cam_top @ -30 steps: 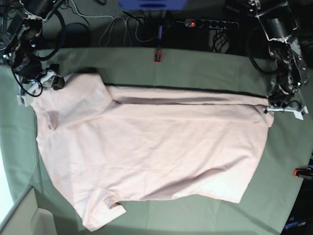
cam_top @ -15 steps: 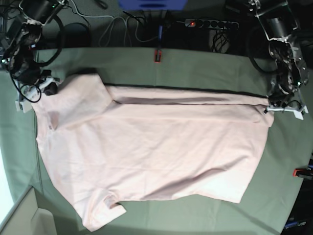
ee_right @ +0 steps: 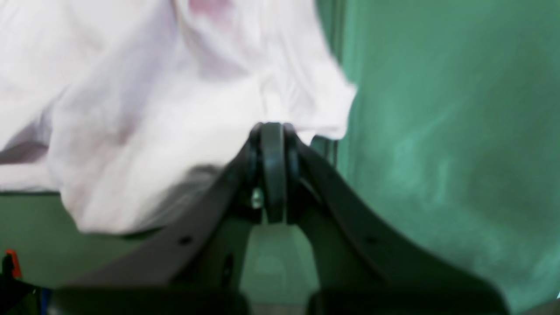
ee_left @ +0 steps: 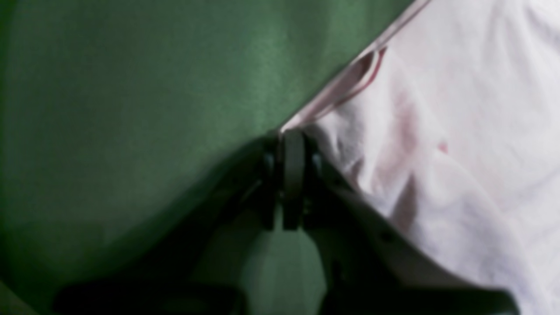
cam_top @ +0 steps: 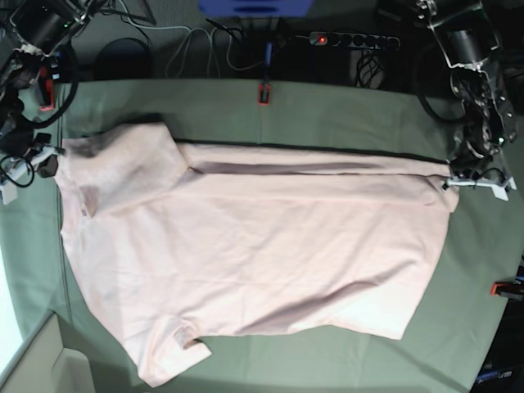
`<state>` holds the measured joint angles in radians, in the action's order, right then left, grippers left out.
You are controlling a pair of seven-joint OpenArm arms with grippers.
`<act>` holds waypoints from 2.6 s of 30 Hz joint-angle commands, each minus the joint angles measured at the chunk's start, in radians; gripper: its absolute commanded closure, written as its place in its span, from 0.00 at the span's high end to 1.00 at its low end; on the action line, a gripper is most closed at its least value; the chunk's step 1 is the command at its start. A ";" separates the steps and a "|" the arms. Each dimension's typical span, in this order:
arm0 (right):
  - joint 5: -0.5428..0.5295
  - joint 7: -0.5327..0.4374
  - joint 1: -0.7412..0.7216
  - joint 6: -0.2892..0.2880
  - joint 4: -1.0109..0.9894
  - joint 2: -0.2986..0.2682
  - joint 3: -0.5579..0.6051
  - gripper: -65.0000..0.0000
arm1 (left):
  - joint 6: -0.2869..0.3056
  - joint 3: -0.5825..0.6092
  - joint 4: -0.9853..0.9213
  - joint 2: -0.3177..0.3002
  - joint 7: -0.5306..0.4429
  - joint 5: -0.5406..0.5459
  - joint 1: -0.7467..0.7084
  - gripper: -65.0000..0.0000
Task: Layout the t-shirt on the table in an organized manner, then fold the t-shirt properly
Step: 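Grasp the shirt's collar-side corner with the right gripper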
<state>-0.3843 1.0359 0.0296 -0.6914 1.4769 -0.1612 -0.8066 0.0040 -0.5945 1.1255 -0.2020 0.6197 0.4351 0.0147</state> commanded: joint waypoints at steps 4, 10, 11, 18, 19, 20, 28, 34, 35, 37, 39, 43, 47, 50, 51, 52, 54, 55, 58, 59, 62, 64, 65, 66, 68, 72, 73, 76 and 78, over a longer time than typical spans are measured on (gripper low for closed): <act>-0.014 0.008 0.008 -0.007 0.012 -0.024 -0.003 0.12 | 0.001 -0.002 0.014 -0.012 -0.002 -0.002 0.011 0.00; -0.014 0.008 0.019 -0.007 0.012 -0.016 -0.007 0.46 | 0.001 -0.002 0.014 -0.009 -0.002 -0.002 0.012 0.00; -0.014 0.008 0.028 -0.007 0.012 -0.015 -0.004 0.49 | 0.001 -0.002 0.014 -0.009 -0.002 -0.002 0.012 0.00; -0.014 0.002 0.042 -0.007 -0.023 0.012 -0.003 0.52 | 0.001 -0.002 0.014 -0.007 -0.002 -0.002 0.012 0.00; -0.014 -0.001 0.042 -0.007 -0.041 0.012 -0.003 0.52 | 0.001 -0.002 0.014 -0.007 -0.002 -0.002 0.012 0.00; -0.014 -0.001 0.040 -0.007 -0.060 0.012 -0.003 0.52 | 0.001 -0.002 0.014 -0.007 -0.002 -0.002 0.012 0.00; -0.022 -0.004 0.036 -0.007 -0.101 0.010 -0.003 0.28 | 0.001 -0.002 0.014 -0.007 -0.004 -0.002 0.012 0.00; -0.022 -0.029 0.010 -0.007 -0.100 0.010 -0.003 0.00 | 0.001 -0.002 0.014 -0.007 -0.004 -0.002 0.014 0.00; -0.022 -0.029 0.008 -0.007 -0.100 0.009 -0.003 0.00 | 0.001 -0.002 0.014 -0.007 -0.004 -0.002 0.014 0.00; -0.022 -0.029 0.003 -0.007 -0.098 0.007 -0.003 0.00 | 0.001 -0.002 0.014 -0.007 -0.004 -0.002 0.014 0.00; -0.022 -0.021 -0.006 -0.007 -0.080 0.007 -0.003 0.00 | 0.001 -0.002 0.014 -0.007 -0.004 -0.002 0.014 0.00; -0.022 -0.015 0.000 -0.007 0.043 0.015 -0.003 0.00 | 0.001 -0.002 0.014 -0.007 -0.004 -0.002 0.014 0.00; -0.022 0.033 -0.013 -0.007 0.130 0.035 -0.001 0.00 | 0.001 -0.003 0.015 -0.007 -0.004 0.000 0.014 0.00; -0.022 0.063 -0.069 -0.007 0.140 0.035 0.051 0.00 | 0.001 -0.003 0.015 -0.007 -0.004 0.000 0.014 0.00; -0.022 0.070 -0.082 -0.007 0.138 0.035 0.069 0.00 | 0.001 -0.003 0.015 -0.007 -0.004 0.000 0.014 0.00; -0.018 0.068 -0.102 -0.007 0.136 0.036 0.092 0.00 | 0.001 -0.003 0.015 -0.007 -0.004 0.000 0.014 0.00; -0.014 0.063 -0.144 -0.007 0.109 0.050 0.134 0.00 | 0.001 -0.003 0.015 -0.007 -0.004 0.000 0.014 0.00; -0.014 0.063 -0.164 -0.007 0.087 0.055 0.149 0.00 | 0.001 -0.003 0.015 -0.007 -0.004 0.000 0.014 0.00; -0.015 0.062 -0.233 -0.007 0.024 0.055 0.177 0.00 | 0.001 -0.003 0.015 -0.007 -0.004 0.000 0.012 0.00; -0.015 0.062 -0.247 -0.007 0.008 0.055 0.177 0.00 | 0.001 -0.003 0.015 -0.007 -0.004 0.001 0.012 0.00; -0.014 0.068 -0.282 -0.007 -0.031 0.045 0.178 0.03 | 0.001 -0.003 0.015 -0.007 -0.004 0.001 0.012 0.00; -0.014 0.070 -0.285 -0.007 -0.041 0.019 0.192 0.16 | 0.001 -0.003 0.015 -0.007 -0.004 0.003 0.012 0.00; -0.014 0.070 -0.282 -0.007 -0.049 0.004 0.198 0.24 | 0.001 -0.003 0.015 -0.007 -0.004 0.003 0.012 0.00; -0.015 0.071 -0.279 -0.007 -0.052 -0.008 0.203 0.31 | 0.001 -0.003 0.015 -0.007 -0.004 0.003 0.012 0.00; -0.015 0.071 -0.274 -0.007 -0.054 -0.027 0.197 0.48 | 0.001 -0.003 0.015 -0.007 -0.004 0.003 0.012 0.00; -0.015 0.070 -0.219 -0.007 -0.055 -0.064 0.180 0.66 | 0.001 -0.003 0.015 -0.007 -0.004 0.005 0.014 0.00; -0.015 0.070 -0.207 -0.007 -0.057 -0.065 0.166 0.67 | 0.001 -0.003 0.015 -0.007 -0.004 0.005 0.014 0.00; -0.015 0.070 -0.156 -0.007 -0.051 -0.065 0.103 0.67 | 0.001 -0.003 0.015 -0.007 -0.004 0.005 0.014 0.00; -0.015 0.065 -0.122 -0.007 -0.052 -0.065 0.077 0.67 | 0.001 -0.003 0.015 -0.007 -0.004 0.005 0.014 0.00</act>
<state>-0.3771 1.1179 -0.0772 -0.6914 1.4078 -0.2108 -0.7296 0.0036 -0.5945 1.1267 -0.1986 0.6193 0.4355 0.0170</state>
